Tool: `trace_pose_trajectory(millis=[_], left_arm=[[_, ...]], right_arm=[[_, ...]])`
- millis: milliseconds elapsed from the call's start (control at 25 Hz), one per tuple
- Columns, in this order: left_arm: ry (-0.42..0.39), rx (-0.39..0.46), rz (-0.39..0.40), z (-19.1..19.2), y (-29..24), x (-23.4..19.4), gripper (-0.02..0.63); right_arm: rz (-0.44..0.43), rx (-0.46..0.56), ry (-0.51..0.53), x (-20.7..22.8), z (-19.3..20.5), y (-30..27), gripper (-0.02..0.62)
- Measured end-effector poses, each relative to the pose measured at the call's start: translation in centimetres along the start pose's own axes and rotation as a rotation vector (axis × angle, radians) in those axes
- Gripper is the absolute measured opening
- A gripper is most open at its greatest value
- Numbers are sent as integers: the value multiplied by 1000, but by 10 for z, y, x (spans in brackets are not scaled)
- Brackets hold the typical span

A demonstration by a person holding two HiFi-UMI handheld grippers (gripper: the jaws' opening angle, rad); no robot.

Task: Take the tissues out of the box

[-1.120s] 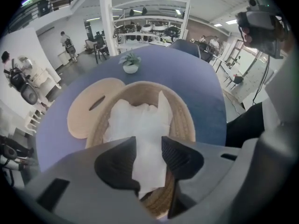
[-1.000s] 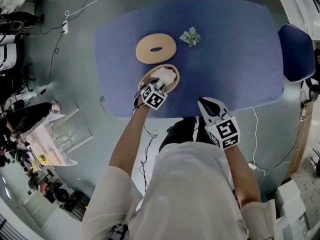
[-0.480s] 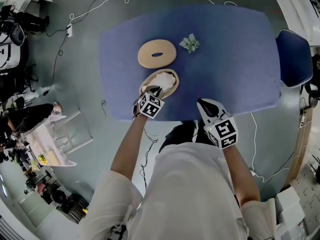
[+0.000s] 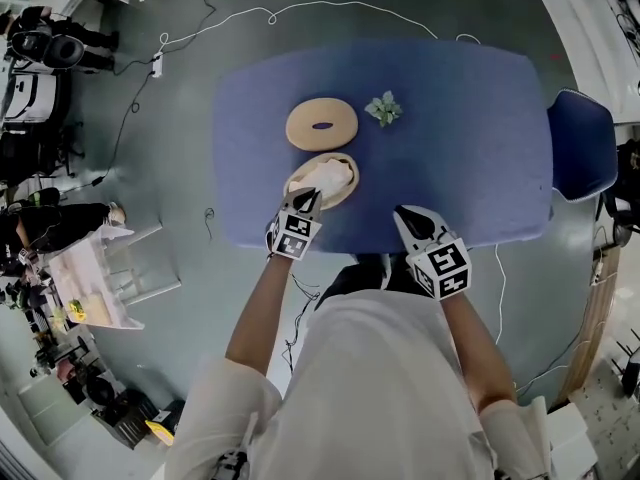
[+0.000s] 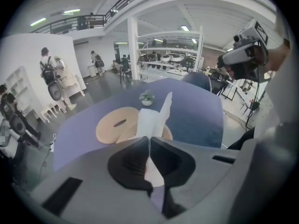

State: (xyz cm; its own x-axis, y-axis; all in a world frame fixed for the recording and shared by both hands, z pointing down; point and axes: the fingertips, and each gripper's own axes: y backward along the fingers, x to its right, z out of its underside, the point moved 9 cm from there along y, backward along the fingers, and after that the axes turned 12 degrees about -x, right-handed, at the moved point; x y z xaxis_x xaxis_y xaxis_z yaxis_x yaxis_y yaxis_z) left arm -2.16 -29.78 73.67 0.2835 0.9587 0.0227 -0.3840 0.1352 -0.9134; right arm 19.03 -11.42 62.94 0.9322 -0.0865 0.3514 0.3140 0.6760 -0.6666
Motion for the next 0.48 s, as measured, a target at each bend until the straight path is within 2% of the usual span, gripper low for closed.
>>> trace_pose_trajectory(millis=[160,480], left_arm=[[79,37,-10,-2,27,5,20],[180,137,-55,-10,73,12,20]], right_arm=[[-8,6,13,-1,-2,10,37],[-32,30,77,1,-25,20,37]])
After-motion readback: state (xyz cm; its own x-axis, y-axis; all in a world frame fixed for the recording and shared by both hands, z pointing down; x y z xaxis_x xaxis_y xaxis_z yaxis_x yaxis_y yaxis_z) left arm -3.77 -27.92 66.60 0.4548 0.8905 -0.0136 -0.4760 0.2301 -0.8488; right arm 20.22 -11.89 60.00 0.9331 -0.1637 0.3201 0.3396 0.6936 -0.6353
